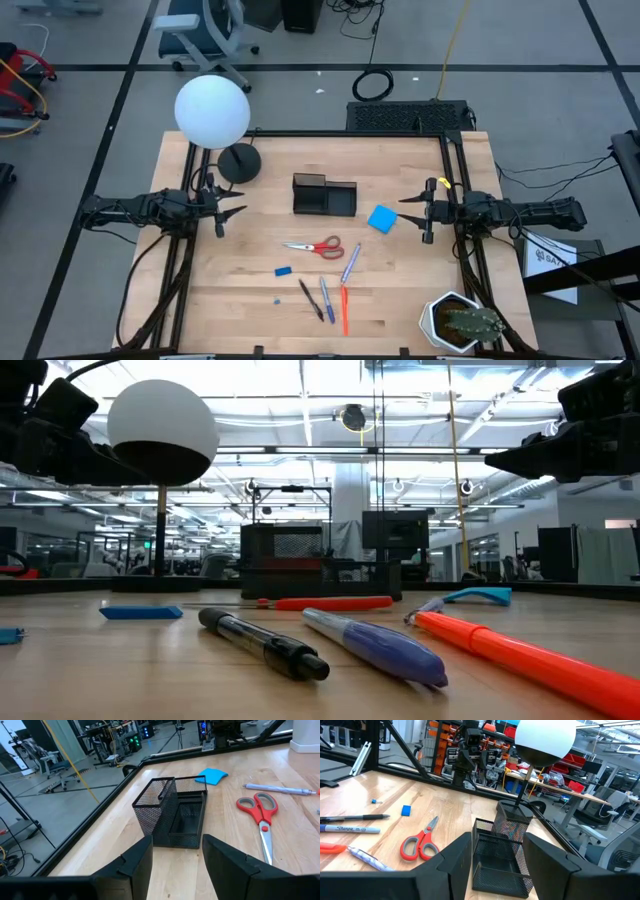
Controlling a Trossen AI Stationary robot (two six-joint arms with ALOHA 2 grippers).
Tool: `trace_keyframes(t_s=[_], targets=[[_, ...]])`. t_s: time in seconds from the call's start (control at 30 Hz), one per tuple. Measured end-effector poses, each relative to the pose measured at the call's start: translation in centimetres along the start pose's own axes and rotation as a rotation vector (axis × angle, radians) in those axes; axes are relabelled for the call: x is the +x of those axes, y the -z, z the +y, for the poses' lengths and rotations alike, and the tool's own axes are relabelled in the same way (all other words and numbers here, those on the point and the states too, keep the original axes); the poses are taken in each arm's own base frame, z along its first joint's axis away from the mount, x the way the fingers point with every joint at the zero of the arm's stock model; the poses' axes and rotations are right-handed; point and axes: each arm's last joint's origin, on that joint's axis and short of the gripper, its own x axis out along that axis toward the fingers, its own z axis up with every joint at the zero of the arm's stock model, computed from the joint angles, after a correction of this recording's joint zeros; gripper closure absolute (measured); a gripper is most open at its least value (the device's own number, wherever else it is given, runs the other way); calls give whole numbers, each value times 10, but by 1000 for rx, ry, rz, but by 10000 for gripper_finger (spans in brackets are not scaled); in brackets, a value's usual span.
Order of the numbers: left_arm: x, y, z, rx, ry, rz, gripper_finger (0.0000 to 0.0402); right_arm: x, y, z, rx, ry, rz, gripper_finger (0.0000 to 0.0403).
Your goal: Pick and place office supplies into organizer
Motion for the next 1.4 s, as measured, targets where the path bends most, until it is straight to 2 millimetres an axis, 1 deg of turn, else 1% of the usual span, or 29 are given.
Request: trace_keyframes(t_s=[0.2, 0.33, 0.63, 0.87, 1.03, 1.1, 1.23, 1.33, 1.4], targets=[[0, 0, 0, 0, -1, 0, 222, 0, 0, 0, 1, 1, -4, 234], [0, 0, 0, 0, 0, 0, 222, 0, 0, 0, 91, 1, -4, 234], [0, 0, 0, 0, 0, 0, 222, 0, -4, -1, 587, -1, -40, 234], [0, 0, 0, 0, 0, 0, 222, -1, -14, -4, 916, -19, -155, 234], [0, 0, 0, 0, 0, 0, 222, -2, -18, -8, 1094, 29, -226, 234], [0, 0, 0, 0, 0, 0, 222, -2, -17, -8, 1144, 48, -229, 234], [0, 0, 0, 7, -3, 0, 222, -3, -17, -12, 1267, 173, -290, 234], [0, 0, 1, 132, -32, 7, 222, -4, -18, -15, 1344, 254, -357, 234], [0, 0, 1, 184, -35, 8, 222, -5, -19, -17, 1387, 296, -400, 234]])
